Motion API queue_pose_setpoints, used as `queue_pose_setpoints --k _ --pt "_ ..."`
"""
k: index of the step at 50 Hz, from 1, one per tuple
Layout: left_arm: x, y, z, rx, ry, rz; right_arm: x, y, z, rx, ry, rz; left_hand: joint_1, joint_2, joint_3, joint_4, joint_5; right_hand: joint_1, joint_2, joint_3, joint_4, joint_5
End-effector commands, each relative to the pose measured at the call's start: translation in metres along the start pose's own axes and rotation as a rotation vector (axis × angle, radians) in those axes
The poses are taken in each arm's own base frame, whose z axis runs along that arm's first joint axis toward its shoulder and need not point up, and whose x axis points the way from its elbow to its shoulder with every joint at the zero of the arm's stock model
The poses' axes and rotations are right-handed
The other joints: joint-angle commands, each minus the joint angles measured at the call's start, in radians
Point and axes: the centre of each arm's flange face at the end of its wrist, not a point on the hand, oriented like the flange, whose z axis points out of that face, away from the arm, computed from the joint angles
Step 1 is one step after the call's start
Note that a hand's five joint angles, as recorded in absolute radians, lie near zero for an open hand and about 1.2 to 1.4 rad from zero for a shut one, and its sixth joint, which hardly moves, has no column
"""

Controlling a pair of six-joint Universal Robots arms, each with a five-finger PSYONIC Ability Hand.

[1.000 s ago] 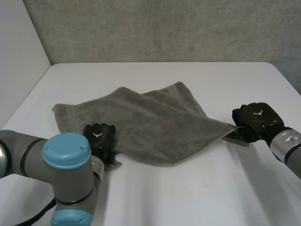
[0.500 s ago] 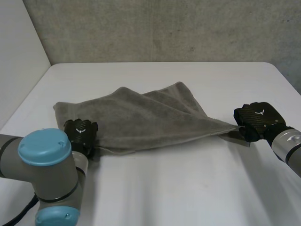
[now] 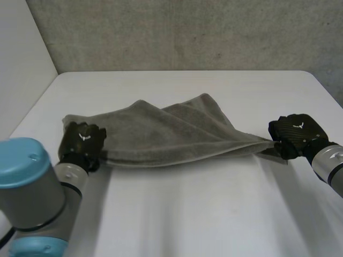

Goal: Fold the towel.

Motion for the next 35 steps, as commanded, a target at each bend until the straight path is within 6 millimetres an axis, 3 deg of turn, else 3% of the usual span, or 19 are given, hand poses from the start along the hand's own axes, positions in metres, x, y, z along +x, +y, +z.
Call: queue_pose_setpoints --k 1,2,4,7,9,10,12,13,15,17,21,23,25,26,28,29,31,33,35 --pt "-0.038 -0.036 -0.008 0.143 -0.023 -0.026 0.011 -0.044 -0.021 0.100 0.046 -0.034 0.263 0.182 0.182 0.179 0.235 0.057 0.054 0.058 0.064 0.033" --pt "-0.038 -0.036 -0.008 0.143 -0.023 -0.026 0.011 -0.044 -0.021 0.100 0.046 -0.034 0.263 0.182 0.182 0.179 0.235 0.057 0.054 0.058 0.064 0.033" --pt "-0.047 -0.045 -0.011 0.182 -0.037 -0.029 0.018 -0.075 -0.034 0.171 0.060 -0.022 0.263 0.182 0.182 0.179 0.235 0.057 0.054 0.058 0.064 0.033" --pt "-0.064 -0.065 -0.018 0.268 -0.059 -0.028 0.022 -0.095 -0.043 0.218 0.058 -0.012 0.263 0.182 0.182 0.179 0.235 0.057 0.054 0.058 0.064 0.033" --pt "-0.077 -0.086 -0.031 0.350 -0.065 -0.021 0.027 -0.137 -0.066 0.325 0.039 0.000 0.263 0.182 0.182 0.179 0.235 0.057 0.054 0.058 0.064 0.033" --pt "-0.077 -0.086 -0.031 0.351 -0.065 -0.021 0.027 -0.138 -0.066 0.325 0.039 0.000 0.263 0.182 0.182 0.179 0.235 0.057 0.054 0.058 0.064 0.033" --pt "-0.087 -0.106 -0.043 0.426 -0.058 -0.011 0.035 -0.175 -0.088 0.399 0.037 -0.009 0.263 0.182 0.182 0.179 0.235 0.057 0.054 0.058 0.064 0.033" --pt "-0.087 -0.106 -0.043 0.426 -0.058 -0.010 0.035 -0.175 -0.088 0.399 0.037 -0.009 0.263 0.182 0.182 0.179 0.235 0.057 0.054 0.058 0.064 0.033" --pt "-0.091 -0.117 -0.049 0.463 -0.053 -0.004 0.044 -0.207 -0.108 0.445 0.056 -0.030 0.263 0.182 0.182 0.179 0.235 0.057 0.054 0.058 0.064 0.033" --pt "-0.095 -0.134 -0.059 0.521 -0.029 0.003 0.049 -0.216 -0.113 0.444 0.064 -0.033 0.263 0.182 0.182 0.179 0.235 0.057 0.054 0.058 0.064 0.033" --pt "-0.097 -0.141 -0.059 0.537 0.003 0.004 0.060 -0.223 -0.114 0.419 0.079 -0.036 0.263 0.182 0.182 0.179 0.235 0.057 0.054 0.058 0.064 0.033" --pt "-0.096 -0.143 -0.057 0.533 0.018 -0.002 0.064 -0.214 -0.094 0.348 0.047 -0.030 0.263 0.182 0.182 0.179 0.235 0.057 0.054 0.058 0.064 0.033" --pt "-0.088 -0.130 -0.033 0.460 0.076 -0.031 0.061 -0.206 -0.081 0.303 0.019 -0.036 0.263 0.182 0.182 0.179 0.235 0.057 0.054 0.058 0.064 0.033" --pt "-0.088 -0.130 -0.033 0.460 0.076 -0.031 0.061 -0.206 -0.081 0.302 0.019 -0.036 0.263 0.182 0.182 0.179 0.235 0.057 0.054 0.058 0.064 0.033" --pt "-0.077 -0.110 -0.004 0.352 0.132 -0.060 0.037 -0.192 -0.057 0.223 -0.072 -0.083 0.263 0.182 0.182 0.179 0.235 0.057 0.054 0.058 0.064 0.033" --pt "-0.077 -0.110 -0.004 0.351 0.132 -0.060 0.036 -0.192 -0.057 0.223 -0.073 -0.083 0.263 0.182 0.182 0.179 0.235 0.057 0.054 0.058 0.064 0.033" --pt "-0.072 -0.099 0.010 0.297 0.157 -0.068 0.019 -0.168 -0.027 0.108 -0.106 -0.138 0.263 0.182 0.182 0.179 0.235 0.057 0.054 0.058 0.064 0.033" --pt "-0.061 -0.077 0.041 0.192 0.205 -0.083 0.014 -0.156 -0.013 0.054 -0.094 -0.175 0.263 0.182 0.182 0.179 0.235 0.057 0.054 0.058 0.064 0.033" --pt "-0.057 -0.068 0.056 0.147 0.222 -0.085 0.011 -0.146 -0.001 0.015 -0.082 -0.217 0.263 0.182 0.182 0.179 0.235 0.057 0.054 0.058 0.064 0.033"
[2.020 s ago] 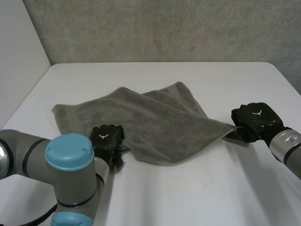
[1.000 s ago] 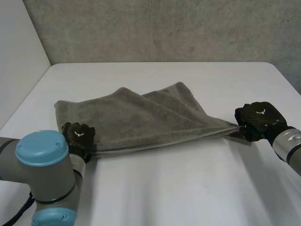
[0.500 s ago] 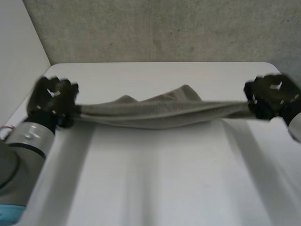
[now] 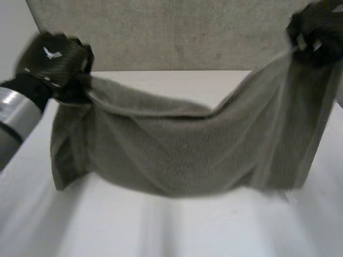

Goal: Fold the towel.

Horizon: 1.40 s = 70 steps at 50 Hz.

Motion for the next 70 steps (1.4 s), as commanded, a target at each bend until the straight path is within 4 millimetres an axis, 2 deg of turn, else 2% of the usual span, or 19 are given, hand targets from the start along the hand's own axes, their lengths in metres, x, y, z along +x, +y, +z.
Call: queue_pose_setpoints --k 1,5,7,8,10,12,13,15,19,24,26,29,31,37,42,47,54,61,70 --pt "0.012 0.073 0.055 -0.232 0.088 -0.067 -0.033 0.058 0.054 -0.212 -0.043 -0.156 0.263 0.182 0.182 0.179 0.235 0.057 0.054 0.058 0.064 0.033" --pt "0.007 0.079 0.079 -0.238 0.086 -0.063 -0.031 0.061 0.078 -0.184 0.018 -0.208 0.263 0.182 0.182 0.179 0.235 0.057 0.054 0.058 0.064 0.033" --pt "0.000 0.073 0.092 -0.208 0.070 -0.053 -0.015 0.041 0.099 -0.024 0.170 -0.235 0.263 0.182 0.182 0.179 0.235 0.057 0.054 0.058 0.064 0.033" --pt "-0.009 0.063 0.103 -0.158 0.050 -0.042 -0.015 0.040 0.099 -0.023 0.171 -0.235 0.263 0.182 0.182 0.179 0.235 0.057 0.054 0.058 0.064 0.033" --pt "-0.018 0.047 0.111 -0.093 0.027 -0.028 0.007 0.012 0.109 0.203 0.368 -0.222 0.263 0.182 0.182 0.179 0.235 0.057 0.054 0.058 0.064 0.033" --pt "-0.033 0.019 0.126 0.069 -0.034 0.013 0.017 -0.002 0.106 0.305 0.452 -0.221 0.263 0.182 0.182 0.179 0.235 0.057 0.054 0.058 0.064 0.033" --pt "-0.033 0.019 0.126 0.070 -0.034 0.014 0.017 -0.002 0.106 0.306 0.453 -0.221 0.263 0.182 0.182 0.179 0.235 0.057 0.054 0.058 0.064 0.033" --pt "-0.048 -0.012 0.130 0.247 -0.114 0.052 0.026 -0.038 0.080 0.458 0.552 -0.236 0.263 0.182 0.182 0.179 0.235 0.057 0.054 0.058 0.064 0.033" --pt "-0.058 -0.031 0.119 0.350 -0.156 0.045 0.025 -0.047 0.064 0.467 0.546 -0.238 0.263 0.182 0.182 0.179 0.235 0.057 0.054 0.058 0.064 0.033" --pt "-0.060 -0.014 0.107 0.334 -0.164 0.003 0.009 -0.021 0.065 0.363 0.448 -0.214 0.263 0.182 0.182 0.179 0.235 0.057 0.054 0.058 0.064 0.033" --pt "-0.057 -0.002 0.104 0.300 -0.153 -0.008 -0.005 0.002 0.065 0.281 0.369 -0.201 0.263 0.182 0.182 0.179 0.235 0.057 0.054 0.058 0.064 0.033" --pt "-0.042 0.023 0.097 0.226 -0.088 -0.028 -0.011 0.013 0.065 0.242 0.331 -0.193 0.263 0.182 0.182 0.179 0.235 0.057 0.054 0.058 0.064 0.033" --pt "-0.025 0.050 0.087 0.154 0.001 -0.048 -0.025 0.039 0.062 0.149 0.261 -0.168 0.263 0.182 0.182 0.179 0.235 0.057 0.054 0.058 0.064 0.033" --pt "-0.012 0.090 0.070 0.046 0.086 -0.091 -0.051 0.080 0.053 -0.002 0.138 -0.120 0.263 0.182 0.182 0.179 0.235 0.057 0.054 0.058 0.064 0.033" --pt "0.022 0.146 0.051 -0.109 0.193 -0.142 -0.088 0.143 0.044 -0.188 0.002 -0.064 0.263 0.182 0.182 0.179 0.235 0.057 0.054 0.058 0.064 0.033" --pt "0.032 0.175 0.041 -0.201 0.225 -0.079 -0.107 0.172 0.038 -0.268 -0.072 -0.029 0.263 0.182 0.182 0.179 0.235 0.057 0.054 0.058 0.064 0.033" --pt "0.028 0.195 0.027 -0.307 0.251 0.006 -0.106 0.185 0.034 -0.296 -0.081 -0.010 0.108 0.027 0.027 0.023 0.080 0.057 0.054 0.058 0.064 0.033" --pt "0.027 0.191 0.024 -0.311 0.244 0.030 -0.104 0.185 0.032 -0.297 -0.072 -0.007 -0.347 -0.428 -0.428 -0.431 -0.374 0.057 0.054 0.058 0.064 0.033" --pt "0.025 0.189 0.016 -0.325 0.200 0.043 -0.105 0.190 0.029 -0.305 -0.068 -0.003 -0.374 -0.455 -0.455 -0.458 -0.401 0.057 0.054 0.058 0.064 0.033"
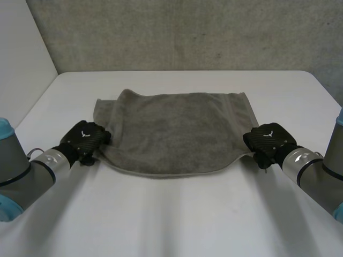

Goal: Fold the towel.

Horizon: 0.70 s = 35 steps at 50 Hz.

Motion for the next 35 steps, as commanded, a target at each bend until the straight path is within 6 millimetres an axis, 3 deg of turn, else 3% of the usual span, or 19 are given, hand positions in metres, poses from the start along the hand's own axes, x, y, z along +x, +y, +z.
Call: queue_pose_setpoints --k 1,14,17,19,24,33,35 --pt "0.000 0.001 -0.007 -0.013 -0.052 0.002 0.000 0.004 0.000 -0.003 0.006 0.003 0.067 0.070 0.070 0.071 0.073 0.057 0.054 0.058 0.064 0.033" --pt "-0.014 0.008 -0.012 -0.046 -0.202 0.023 0.002 0.008 0.000 -0.012 0.012 0.009 0.067 0.070 0.070 0.071 0.073 0.057 0.054 0.058 0.064 0.033" --pt "-0.025 0.000 -0.015 -0.031 -0.262 0.013 0.002 0.008 0.000 -0.009 0.013 0.008 0.020 0.023 0.023 0.024 0.026 0.057 0.054 0.058 0.064 0.033" --pt "-0.031 -0.005 -0.019 -0.005 -0.292 -0.046 0.002 0.008 0.000 -0.008 0.016 0.006 -0.150 -0.147 -0.146 -0.146 -0.144 0.057 0.054 0.058 0.064 0.033" --pt "-0.036 -0.017 -0.026 0.042 -0.306 -0.153 0.002 0.008 0.000 -0.007 0.015 0.006 -0.227 -0.224 -0.223 -0.223 -0.220 0.057 0.054 0.058 0.064 0.033" --pt "-0.029 -0.014 -0.035 0.021 -0.294 -0.235 0.001 0.008 -0.001 -0.006 0.012 0.006 -0.224 -0.221 -0.220 -0.220 -0.218 0.057 0.054 0.058 0.064 0.033" --pt "-0.023 -0.010 -0.038 -0.009 -0.284 -0.250 0.001 0.008 0.000 -0.007 0.011 0.005 -0.096 -0.093 -0.092 -0.092 -0.089 0.057 0.054 0.058 0.064 0.033"
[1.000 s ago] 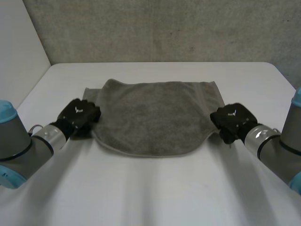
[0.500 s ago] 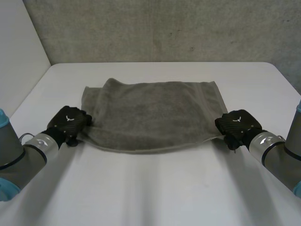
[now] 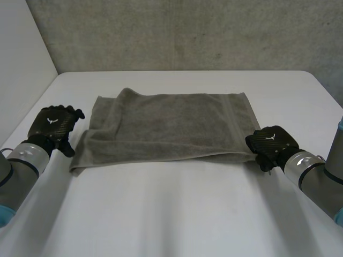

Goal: Fold the towel.

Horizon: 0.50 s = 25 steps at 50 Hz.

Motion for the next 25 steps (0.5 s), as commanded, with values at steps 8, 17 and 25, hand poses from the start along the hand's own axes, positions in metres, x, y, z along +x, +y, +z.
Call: queue_pose_setpoints --k 8,17,25 --pt "0.008 0.016 -0.021 -0.109 0.015 -0.052 -0.001 0.001 0.001 -0.004 -0.003 0.001 0.575 0.578 0.577 0.577 0.581 0.057 0.054 0.058 0.064 0.033" --pt "0.009 0.023 -0.022 -0.133 0.024 -0.063 -0.001 0.002 0.001 -0.007 -0.007 0.002 0.281 0.284 0.284 0.284 0.288 0.057 0.054 0.058 0.064 0.033" --pt "0.009 0.032 -0.015 -0.146 0.029 -0.060 -0.003 0.003 0.002 -0.008 -0.010 0.003 0.196 0.199 0.198 0.199 0.203 0.057 0.054 0.058 0.064 0.033"
